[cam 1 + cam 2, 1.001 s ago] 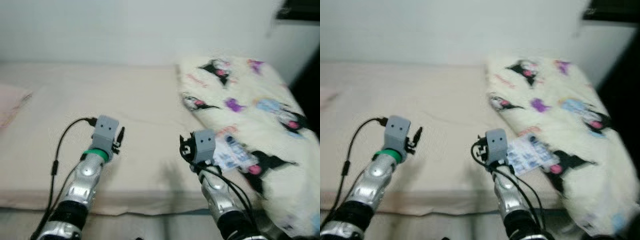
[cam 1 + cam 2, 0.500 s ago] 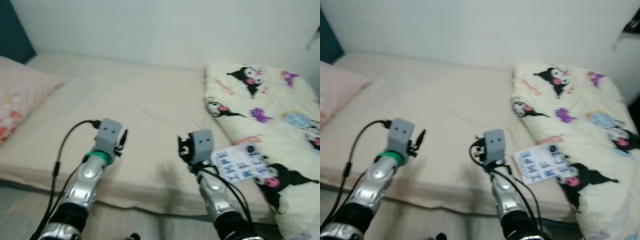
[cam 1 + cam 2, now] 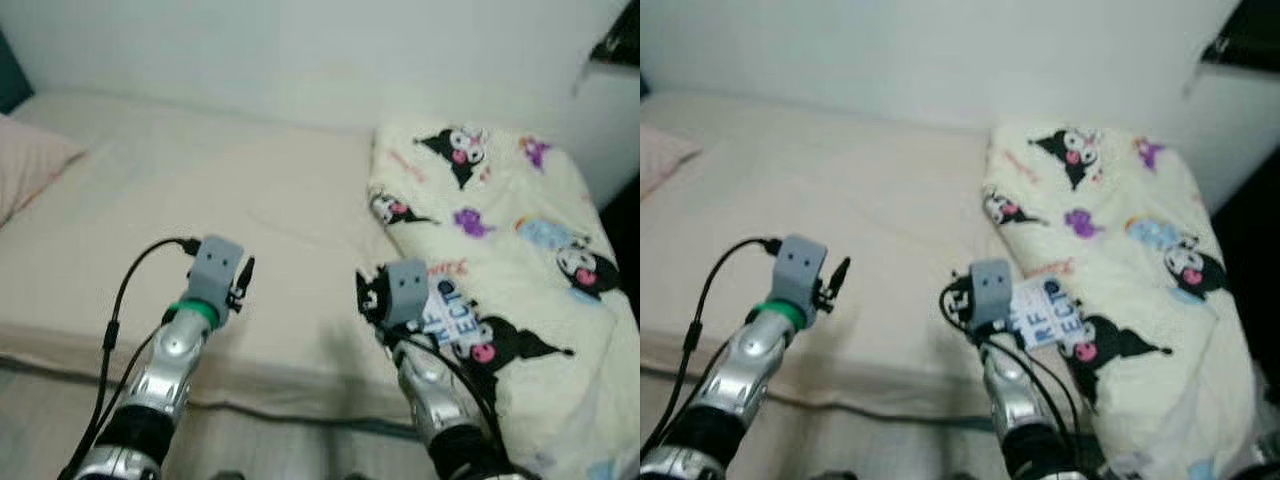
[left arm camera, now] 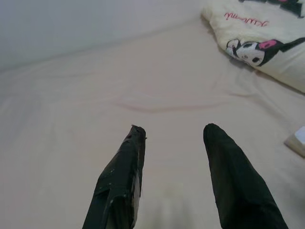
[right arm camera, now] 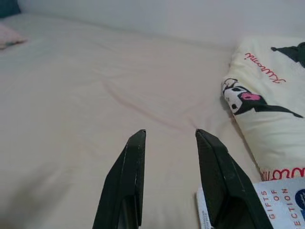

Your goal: Clean up the room

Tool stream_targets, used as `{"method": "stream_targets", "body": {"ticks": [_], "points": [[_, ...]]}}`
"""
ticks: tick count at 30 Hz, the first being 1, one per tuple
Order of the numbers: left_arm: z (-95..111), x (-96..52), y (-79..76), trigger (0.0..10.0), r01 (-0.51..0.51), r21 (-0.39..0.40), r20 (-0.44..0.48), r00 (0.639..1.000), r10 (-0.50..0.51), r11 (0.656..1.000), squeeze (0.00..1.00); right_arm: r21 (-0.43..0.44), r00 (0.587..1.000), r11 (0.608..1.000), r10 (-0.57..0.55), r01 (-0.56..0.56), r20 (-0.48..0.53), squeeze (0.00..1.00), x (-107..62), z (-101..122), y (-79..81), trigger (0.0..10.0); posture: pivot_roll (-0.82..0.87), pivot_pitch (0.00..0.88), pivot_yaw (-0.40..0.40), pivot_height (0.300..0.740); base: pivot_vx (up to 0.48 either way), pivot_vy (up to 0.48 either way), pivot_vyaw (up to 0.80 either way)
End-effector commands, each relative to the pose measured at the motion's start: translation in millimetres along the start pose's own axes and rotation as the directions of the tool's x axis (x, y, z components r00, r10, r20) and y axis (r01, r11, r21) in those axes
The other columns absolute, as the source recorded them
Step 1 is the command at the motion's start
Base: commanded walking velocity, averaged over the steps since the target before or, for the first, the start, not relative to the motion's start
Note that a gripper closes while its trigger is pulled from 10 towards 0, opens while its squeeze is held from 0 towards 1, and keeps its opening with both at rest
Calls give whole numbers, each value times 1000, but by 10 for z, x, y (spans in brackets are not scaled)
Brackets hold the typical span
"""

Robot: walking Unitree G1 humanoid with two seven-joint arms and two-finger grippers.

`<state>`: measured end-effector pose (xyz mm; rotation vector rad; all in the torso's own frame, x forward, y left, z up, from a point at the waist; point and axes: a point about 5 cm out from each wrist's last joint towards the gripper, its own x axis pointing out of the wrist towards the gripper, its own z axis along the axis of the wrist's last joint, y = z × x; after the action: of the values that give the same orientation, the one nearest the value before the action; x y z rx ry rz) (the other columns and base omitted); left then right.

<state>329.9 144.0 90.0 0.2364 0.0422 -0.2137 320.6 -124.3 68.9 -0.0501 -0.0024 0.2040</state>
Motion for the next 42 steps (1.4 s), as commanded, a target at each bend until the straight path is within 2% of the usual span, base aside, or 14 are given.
{"method": "stream_targets", "body": {"ticks": [1, 21, 24, 27, 42], "points": [[-46, -4, -35, 10000, 6, -4, -29, 1000, -6, 1000, 0, 4, 1000, 1000, -15, 15, -10, 0, -25, -30, -36, 10000, -17, 14, 46, 735, 0, 0, 0], [-67, 9, -16, 10000, -1, -5, -49, 999, 1, 1000, 0, 10, 1000, 1000, -19, 19, -22, 0, -29, -50, -38, 10000, -19, 12, 52, 735, 0, 0, 0], [-75, 7, -18, 10000, -1, -3, -52, 999, 1, 1000, 0, 32, 999, 999, -38, 39, -28, 0, -31, -60, -50, 10000, -19, 11, 51, 735, 0, 0, 0], [-85, 3, -18, 10000, -1, -1, -55, 998, 1, 1000, 0, 58, 997, 996, -69, 71, -40, 0, -37, -81, -75, 10000, -18, 10, 52, 725, 0, 0, 0], [-59, 12, -44, 10000, 6, -12, -44, 999, -7, 1000, 0, 48, 995, 995, -81, 83, -50, 0, -55, -101, -121, 10000, -25, 11, 49, 680, 0, 0, 0]]}}
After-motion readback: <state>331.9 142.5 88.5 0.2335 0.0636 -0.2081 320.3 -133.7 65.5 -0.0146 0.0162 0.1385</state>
